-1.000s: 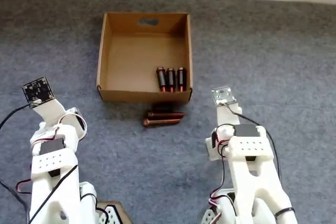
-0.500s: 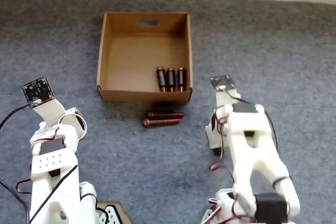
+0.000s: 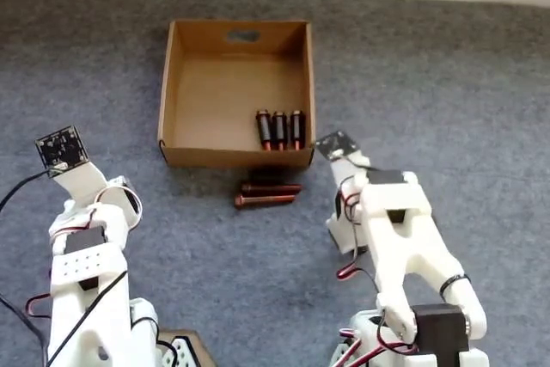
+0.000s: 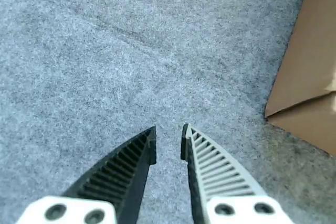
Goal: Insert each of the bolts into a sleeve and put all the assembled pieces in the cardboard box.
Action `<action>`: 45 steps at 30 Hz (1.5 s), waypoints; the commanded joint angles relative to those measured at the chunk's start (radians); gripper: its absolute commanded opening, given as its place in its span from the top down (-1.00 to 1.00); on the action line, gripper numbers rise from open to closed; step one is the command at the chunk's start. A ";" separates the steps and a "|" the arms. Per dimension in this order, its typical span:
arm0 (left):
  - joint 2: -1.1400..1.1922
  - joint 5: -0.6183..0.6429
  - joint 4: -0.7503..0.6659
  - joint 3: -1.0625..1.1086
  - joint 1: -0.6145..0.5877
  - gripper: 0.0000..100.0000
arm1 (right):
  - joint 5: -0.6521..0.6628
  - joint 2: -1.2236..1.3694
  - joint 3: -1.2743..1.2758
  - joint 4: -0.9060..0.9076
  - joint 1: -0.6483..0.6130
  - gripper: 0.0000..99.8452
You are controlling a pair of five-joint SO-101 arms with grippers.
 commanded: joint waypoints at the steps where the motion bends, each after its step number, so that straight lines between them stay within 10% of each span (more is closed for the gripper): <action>1: -0.016 0.000 -0.017 -0.042 0.019 0.79 | 0.011 0.001 0.041 -0.062 -0.012 0.70; 4: -0.016 0.000 -0.017 -0.042 0.019 0.79 | 0.008 0.001 0.053 -0.062 -0.012 1.00; 18: -0.016 0.000 -0.017 -0.042 0.019 0.79 | -0.192 -0.004 -0.094 0.131 -0.016 0.99; 27: -0.016 0.000 -0.017 -0.042 0.019 0.79 | -0.161 0.001 -0.088 0.110 -0.016 0.69; 45: -0.016 0.000 -0.017 -0.042 0.019 0.79 | -0.020 -0.008 0.147 -0.166 -0.010 0.93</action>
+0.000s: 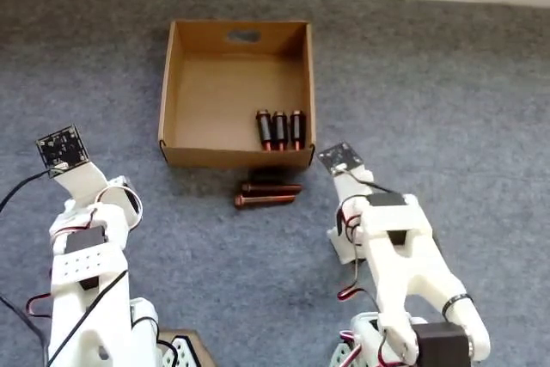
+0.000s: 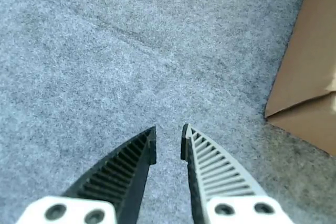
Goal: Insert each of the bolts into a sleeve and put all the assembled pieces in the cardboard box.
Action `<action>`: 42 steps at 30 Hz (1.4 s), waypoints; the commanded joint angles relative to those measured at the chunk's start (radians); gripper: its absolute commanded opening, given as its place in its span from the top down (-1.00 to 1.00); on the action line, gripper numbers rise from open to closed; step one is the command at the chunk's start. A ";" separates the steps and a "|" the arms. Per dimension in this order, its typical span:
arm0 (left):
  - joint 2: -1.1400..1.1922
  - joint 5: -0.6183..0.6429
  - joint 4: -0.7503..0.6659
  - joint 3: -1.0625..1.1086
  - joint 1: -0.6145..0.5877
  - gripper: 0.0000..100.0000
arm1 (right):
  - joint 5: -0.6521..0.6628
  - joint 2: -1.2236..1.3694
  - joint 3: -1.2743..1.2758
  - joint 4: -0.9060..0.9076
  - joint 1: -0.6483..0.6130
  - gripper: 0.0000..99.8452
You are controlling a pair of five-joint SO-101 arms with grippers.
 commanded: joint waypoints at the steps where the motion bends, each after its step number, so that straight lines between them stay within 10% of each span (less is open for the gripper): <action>1: -0.016 0.000 -0.017 -0.042 0.019 0.79 | 0.014 0.001 0.007 -0.044 -0.010 1.00; 13: -0.016 0.000 -0.008 -0.050 0.027 0.79 | -0.094 -0.394 -0.102 0.220 -0.015 0.99; 28: -0.013 -0.322 0.324 -0.163 0.565 0.78 | -0.396 -0.704 0.156 -0.048 -0.013 0.99; 42: 0.315 -0.255 0.325 -0.314 0.604 0.54 | -0.400 -0.704 0.177 -0.048 -0.012 0.99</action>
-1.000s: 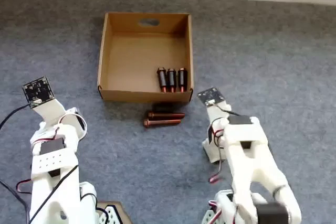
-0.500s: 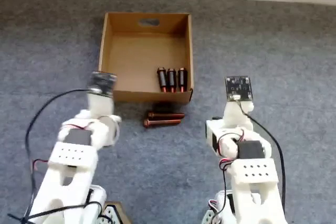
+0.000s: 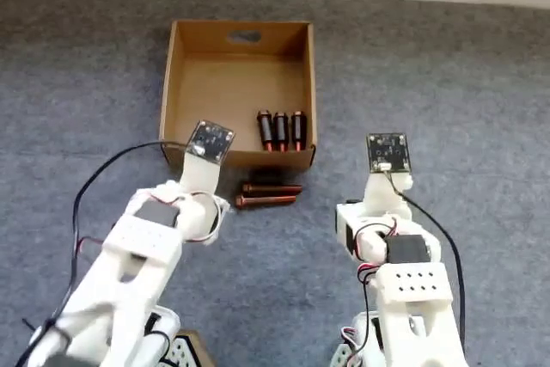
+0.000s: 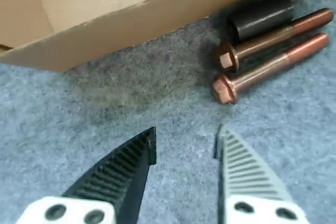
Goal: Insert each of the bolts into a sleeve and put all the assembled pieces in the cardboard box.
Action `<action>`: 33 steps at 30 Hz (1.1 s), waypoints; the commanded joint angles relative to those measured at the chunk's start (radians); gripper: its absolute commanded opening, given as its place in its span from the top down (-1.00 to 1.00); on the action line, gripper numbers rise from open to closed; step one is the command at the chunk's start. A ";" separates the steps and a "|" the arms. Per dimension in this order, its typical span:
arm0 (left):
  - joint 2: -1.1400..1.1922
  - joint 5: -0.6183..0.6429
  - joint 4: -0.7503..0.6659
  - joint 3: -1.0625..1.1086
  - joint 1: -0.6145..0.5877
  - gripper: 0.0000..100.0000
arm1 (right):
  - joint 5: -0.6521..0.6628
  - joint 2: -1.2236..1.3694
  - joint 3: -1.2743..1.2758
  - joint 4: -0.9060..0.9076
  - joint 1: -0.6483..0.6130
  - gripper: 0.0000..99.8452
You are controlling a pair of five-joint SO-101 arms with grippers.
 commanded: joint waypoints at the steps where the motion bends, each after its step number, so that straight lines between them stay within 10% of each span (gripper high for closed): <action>1: 0.139 0.025 0.005 -0.111 0.015 0.54 | -0.011 -0.019 -0.007 -0.018 -0.004 0.99; 10: 0.189 0.341 0.005 -0.179 0.028 0.54 | -0.006 -0.024 0.022 -0.018 -0.004 0.99; 33: 0.199 0.341 -0.161 -0.093 0.073 0.54 | -0.006 -0.024 0.024 -0.018 -0.004 0.99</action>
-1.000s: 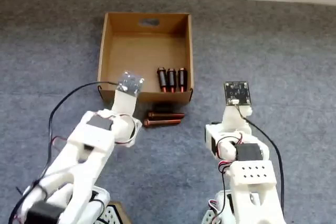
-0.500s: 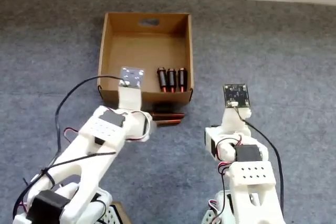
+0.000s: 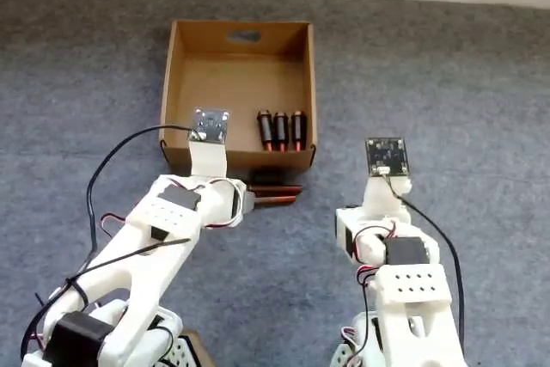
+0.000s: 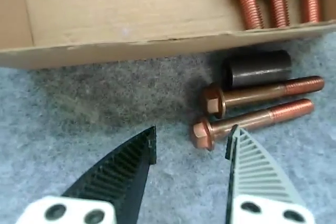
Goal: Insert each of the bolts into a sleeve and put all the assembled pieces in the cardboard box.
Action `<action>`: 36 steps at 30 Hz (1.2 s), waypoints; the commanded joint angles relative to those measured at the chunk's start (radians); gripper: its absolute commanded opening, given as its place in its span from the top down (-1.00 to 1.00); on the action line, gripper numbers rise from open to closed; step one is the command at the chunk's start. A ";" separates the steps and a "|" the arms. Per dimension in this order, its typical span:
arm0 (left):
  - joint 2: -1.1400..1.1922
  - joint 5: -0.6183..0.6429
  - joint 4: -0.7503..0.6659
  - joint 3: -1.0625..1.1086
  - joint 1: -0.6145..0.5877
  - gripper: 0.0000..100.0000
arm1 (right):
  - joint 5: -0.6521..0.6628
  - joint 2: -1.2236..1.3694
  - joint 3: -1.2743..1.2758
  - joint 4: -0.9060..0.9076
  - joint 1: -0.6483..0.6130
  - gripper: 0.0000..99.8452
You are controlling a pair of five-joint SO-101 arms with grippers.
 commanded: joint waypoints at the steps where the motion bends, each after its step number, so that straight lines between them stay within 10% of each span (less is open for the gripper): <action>1: -0.001 0.006 -0.017 -0.004 0.004 0.54 | -0.006 -0.021 -0.005 -0.018 -0.004 0.99; 36: -0.001 0.005 -0.020 0.033 0.012 0.90 | -0.006 -0.019 -0.004 -0.018 -0.004 0.99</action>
